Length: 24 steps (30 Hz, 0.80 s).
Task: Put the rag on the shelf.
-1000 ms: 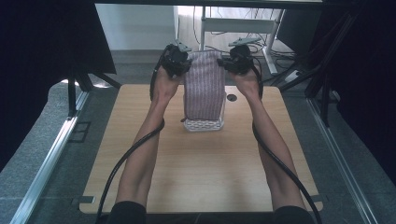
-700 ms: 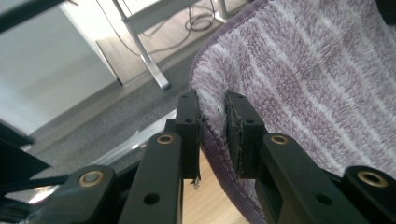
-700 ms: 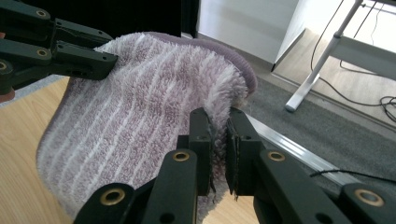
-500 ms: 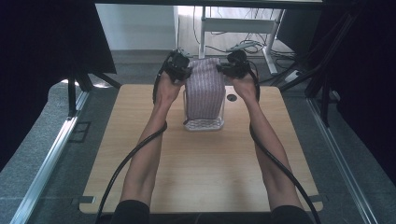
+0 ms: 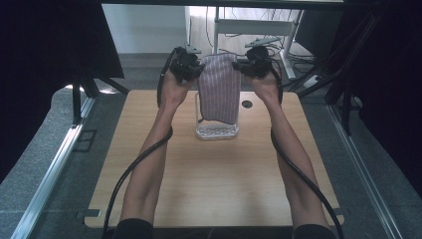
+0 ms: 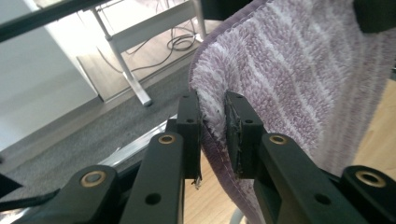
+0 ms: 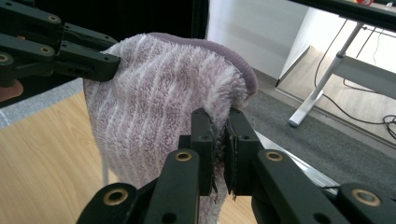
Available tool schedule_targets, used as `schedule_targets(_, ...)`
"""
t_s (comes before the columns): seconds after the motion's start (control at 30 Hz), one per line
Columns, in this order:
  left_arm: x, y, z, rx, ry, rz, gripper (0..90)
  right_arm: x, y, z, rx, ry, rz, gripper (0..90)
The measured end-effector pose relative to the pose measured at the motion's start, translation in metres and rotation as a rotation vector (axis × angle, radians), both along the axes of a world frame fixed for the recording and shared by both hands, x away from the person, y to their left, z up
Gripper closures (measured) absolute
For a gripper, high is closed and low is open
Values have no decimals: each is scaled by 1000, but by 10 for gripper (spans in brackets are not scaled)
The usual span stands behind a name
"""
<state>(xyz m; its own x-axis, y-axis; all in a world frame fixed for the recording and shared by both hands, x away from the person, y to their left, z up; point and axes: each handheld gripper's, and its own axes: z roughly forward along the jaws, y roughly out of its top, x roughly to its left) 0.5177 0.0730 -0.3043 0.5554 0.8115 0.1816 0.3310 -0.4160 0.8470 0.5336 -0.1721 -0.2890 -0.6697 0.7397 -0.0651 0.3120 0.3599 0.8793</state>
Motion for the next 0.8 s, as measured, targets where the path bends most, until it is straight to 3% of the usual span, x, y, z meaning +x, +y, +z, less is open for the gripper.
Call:
schedule_targets(0.1, -15, 4, 12, -16, -25, -38, 774, -10, -3, 7, 8, -16, 12, 843)
schedule_targets(0.4, -37, 10, 41, -49, -40, -99, 777, -35, -11, 32, 23, -62, 47, 843)
schedule_targets(0.43, -40, 10, 49, -60, -51, -105, 776, -39, -12, 42, 30, -78, 50, 842)
schedule_targets(0.6, -34, 9, 62, -67, -65, -79, 769, -32, -11, 54, 22, -95, 33, 841)
schedule_targets(0.8, -14, 6, 56, -45, -53, -28, 763, -10, -4, 45, 15, -65, 3, 838)
